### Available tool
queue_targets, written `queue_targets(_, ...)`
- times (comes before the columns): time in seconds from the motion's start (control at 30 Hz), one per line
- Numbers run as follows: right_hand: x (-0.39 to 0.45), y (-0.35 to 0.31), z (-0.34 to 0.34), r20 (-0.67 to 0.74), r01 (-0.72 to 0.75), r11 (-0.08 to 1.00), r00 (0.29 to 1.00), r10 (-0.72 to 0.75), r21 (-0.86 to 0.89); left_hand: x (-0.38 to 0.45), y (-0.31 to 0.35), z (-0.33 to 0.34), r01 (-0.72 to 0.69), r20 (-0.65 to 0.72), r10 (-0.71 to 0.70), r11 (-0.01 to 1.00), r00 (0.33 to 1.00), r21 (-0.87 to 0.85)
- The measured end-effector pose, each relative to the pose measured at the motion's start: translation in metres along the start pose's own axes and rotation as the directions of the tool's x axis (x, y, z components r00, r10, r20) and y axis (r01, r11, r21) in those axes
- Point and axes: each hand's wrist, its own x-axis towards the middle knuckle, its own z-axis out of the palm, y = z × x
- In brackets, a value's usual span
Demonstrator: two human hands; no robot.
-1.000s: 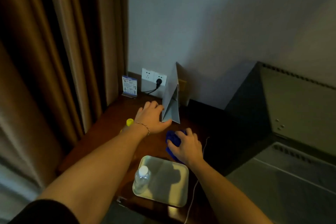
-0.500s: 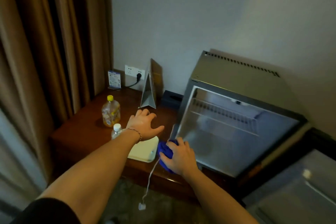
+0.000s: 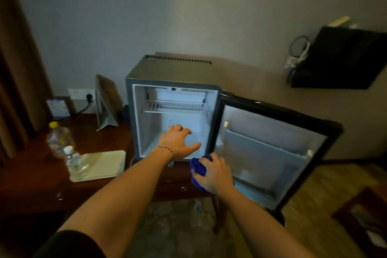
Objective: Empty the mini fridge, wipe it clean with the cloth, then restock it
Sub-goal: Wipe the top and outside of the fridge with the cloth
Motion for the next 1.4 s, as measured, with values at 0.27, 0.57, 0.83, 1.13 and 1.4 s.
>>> queue_targets(0.27, -0.1, 0.091, -0.075, -0.084, -0.229, 0.969, 0.971, 0.222, -0.089, -0.006, 0.123, 0.025, -0.204, 0.017, 0.205, 0.978, 0.979, -0.047)
queue_targets(0.57, -0.168, 0.22, -0.128, -0.164, -0.346, 0.933, 0.931, 0.327, -0.101, -0.002, 0.276, 0.027, -0.323, -0.13, 0.323, 0.946, 0.938, 0.018)
queue_targets(0.83, -0.186, 0.325, -0.182, -0.159, -0.288, 0.956, 0.948, 0.277, -0.051, 0.032, 0.397, 0.03, -0.247, -0.252, 0.247, 0.969, 0.936, 0.032)
queue_targets(1.13, -0.183, 0.374, -0.194, -0.137, -0.25, 0.968, 0.959, 0.249, 0.008, 0.045, 0.426, 0.042, -0.153, -0.173, 0.165, 0.985, 0.971, 0.082)
queue_targets(1.4, -0.179, 0.378, -0.181, -0.123, -0.224, 0.974, 0.967, 0.222, -0.01, 0.043, 0.431, 0.047, -0.079, -0.266, 0.077, 0.997, 0.961, 0.002)
